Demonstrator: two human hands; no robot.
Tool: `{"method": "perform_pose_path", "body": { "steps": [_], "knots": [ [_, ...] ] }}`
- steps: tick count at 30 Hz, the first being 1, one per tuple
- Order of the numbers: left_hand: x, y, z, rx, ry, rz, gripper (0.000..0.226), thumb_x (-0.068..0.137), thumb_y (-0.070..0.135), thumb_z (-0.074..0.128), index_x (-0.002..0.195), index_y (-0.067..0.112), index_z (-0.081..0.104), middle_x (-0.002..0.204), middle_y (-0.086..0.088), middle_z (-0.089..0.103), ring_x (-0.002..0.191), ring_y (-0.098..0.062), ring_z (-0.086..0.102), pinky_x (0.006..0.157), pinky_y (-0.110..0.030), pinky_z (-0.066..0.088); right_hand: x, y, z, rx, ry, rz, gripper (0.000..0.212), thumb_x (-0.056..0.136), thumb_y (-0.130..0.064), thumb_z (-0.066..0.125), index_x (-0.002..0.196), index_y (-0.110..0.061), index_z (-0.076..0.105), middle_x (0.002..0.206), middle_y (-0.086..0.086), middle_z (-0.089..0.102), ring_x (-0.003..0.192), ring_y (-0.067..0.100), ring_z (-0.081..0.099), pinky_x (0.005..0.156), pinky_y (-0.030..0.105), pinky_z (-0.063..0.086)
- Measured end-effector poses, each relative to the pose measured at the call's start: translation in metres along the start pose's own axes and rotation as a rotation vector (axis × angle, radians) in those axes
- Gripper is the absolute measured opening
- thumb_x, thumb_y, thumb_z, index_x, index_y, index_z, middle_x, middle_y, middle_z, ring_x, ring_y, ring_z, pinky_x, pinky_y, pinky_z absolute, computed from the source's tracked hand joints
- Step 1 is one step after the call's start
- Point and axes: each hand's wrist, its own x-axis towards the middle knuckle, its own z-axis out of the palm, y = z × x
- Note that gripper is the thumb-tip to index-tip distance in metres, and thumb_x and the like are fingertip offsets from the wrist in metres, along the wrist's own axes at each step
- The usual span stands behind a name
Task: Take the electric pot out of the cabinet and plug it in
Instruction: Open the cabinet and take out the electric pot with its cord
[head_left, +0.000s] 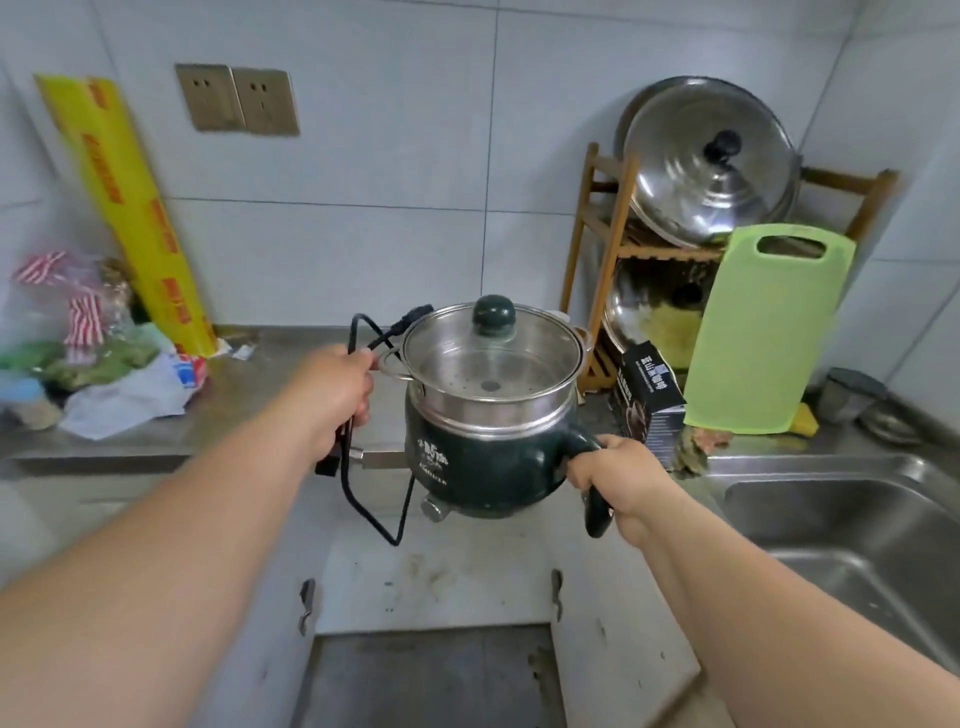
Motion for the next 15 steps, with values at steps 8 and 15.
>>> {"method": "perform_pose_path", "body": {
  "steps": [8, 15],
  "knots": [
    [0.1, 0.039, -0.055, 0.574, 0.291, 0.337, 0.032, 0.096, 0.025, 0.033, 0.108, 0.013, 0.061, 0.111, -0.014, 0.063, 0.097, -0.035, 0.056, 0.076, -0.035, 0.041, 0.06, -0.069, 0.055, 0.08, -0.006, -0.008, 0.027, 0.072, 0.003, 0.056, 0.095, -0.011, 0.059, 0.095, 0.014, 0.056, 0.085, 0.028, 0.052, 0.057, 0.03, 0.039],
    [0.218, 0.009, -0.084, 1.059, 0.298, 0.406, 0.013, 0.089, 0.004, 0.039, 0.099, 0.006, 0.048, 0.061, -0.003, 0.041, 0.065, -0.03, 0.048, 0.056, -0.034, 0.034, 0.138, -0.097, 0.13, 0.151, 0.167, 0.067, 0.028, 0.076, 0.002, 0.054, 0.1, -0.012, 0.054, 0.081, 0.01, 0.055, 0.071, 0.023, 0.05, 0.051, 0.026, 0.035]
  ]
}}
